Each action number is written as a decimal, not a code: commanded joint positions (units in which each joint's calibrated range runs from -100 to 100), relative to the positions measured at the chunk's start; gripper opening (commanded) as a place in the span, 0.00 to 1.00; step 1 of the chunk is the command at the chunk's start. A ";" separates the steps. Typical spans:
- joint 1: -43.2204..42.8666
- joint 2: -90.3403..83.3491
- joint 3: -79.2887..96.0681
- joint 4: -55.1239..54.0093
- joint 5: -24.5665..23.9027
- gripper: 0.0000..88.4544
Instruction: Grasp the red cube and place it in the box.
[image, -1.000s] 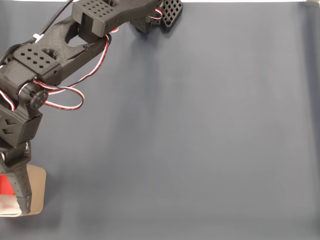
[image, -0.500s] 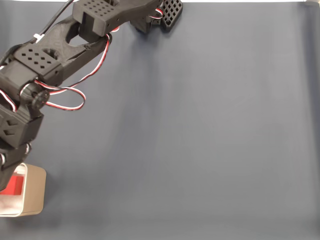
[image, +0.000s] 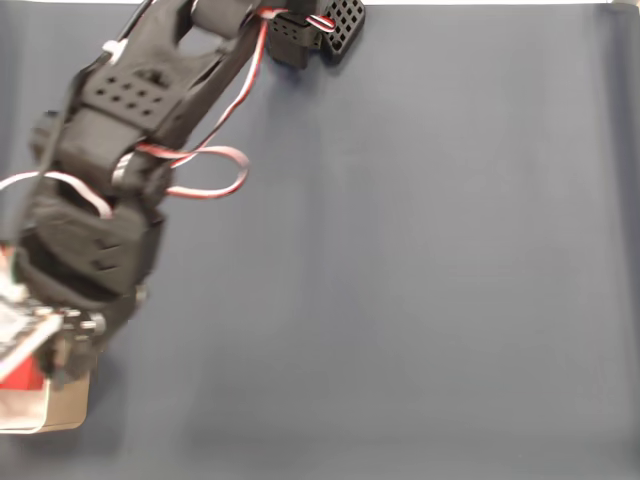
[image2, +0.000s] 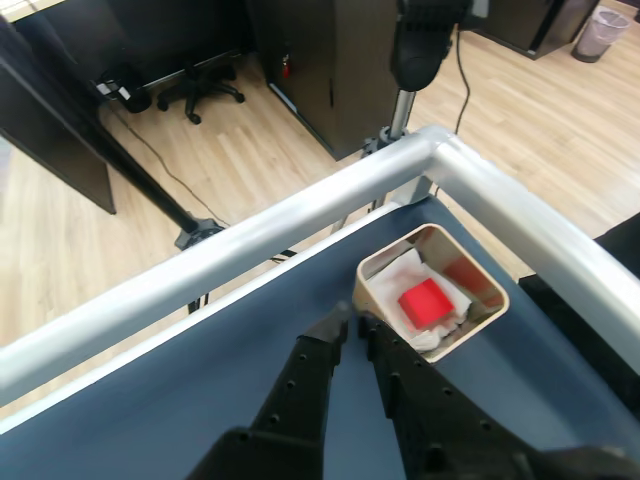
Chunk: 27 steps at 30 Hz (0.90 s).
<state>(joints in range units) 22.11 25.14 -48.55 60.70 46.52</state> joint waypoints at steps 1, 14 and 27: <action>-3.93 -10.76 6.49 -1.68 -0.39 0.00; -14.93 -38.05 45.91 -8.73 0.68 0.00; -20.26 -63.88 84.96 -14.96 1.07 0.00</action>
<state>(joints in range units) 3.04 -32.18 31.37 47.26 47.06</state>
